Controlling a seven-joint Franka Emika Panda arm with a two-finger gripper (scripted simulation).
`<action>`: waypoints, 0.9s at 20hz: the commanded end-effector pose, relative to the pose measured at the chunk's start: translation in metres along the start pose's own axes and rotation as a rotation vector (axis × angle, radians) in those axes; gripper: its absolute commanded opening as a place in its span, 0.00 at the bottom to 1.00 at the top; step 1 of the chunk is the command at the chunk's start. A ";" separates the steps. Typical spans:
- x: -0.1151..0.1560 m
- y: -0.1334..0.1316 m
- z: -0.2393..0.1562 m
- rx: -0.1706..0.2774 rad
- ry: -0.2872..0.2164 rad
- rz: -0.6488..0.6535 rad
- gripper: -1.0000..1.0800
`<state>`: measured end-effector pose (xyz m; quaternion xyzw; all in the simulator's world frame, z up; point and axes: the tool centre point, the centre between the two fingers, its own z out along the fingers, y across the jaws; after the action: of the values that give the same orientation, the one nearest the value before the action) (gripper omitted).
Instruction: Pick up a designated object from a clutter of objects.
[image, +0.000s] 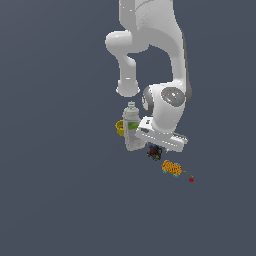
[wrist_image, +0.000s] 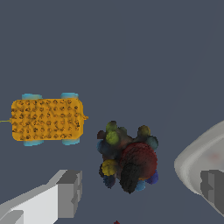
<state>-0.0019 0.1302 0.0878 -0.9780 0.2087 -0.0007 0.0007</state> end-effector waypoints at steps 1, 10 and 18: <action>-0.003 -0.001 0.006 -0.001 -0.001 0.011 0.96; -0.004 -0.001 0.015 -0.002 -0.002 0.012 0.96; -0.005 -0.001 0.051 -0.002 -0.001 0.014 0.96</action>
<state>-0.0061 0.1329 0.0427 -0.9766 0.2152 0.0005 -0.0002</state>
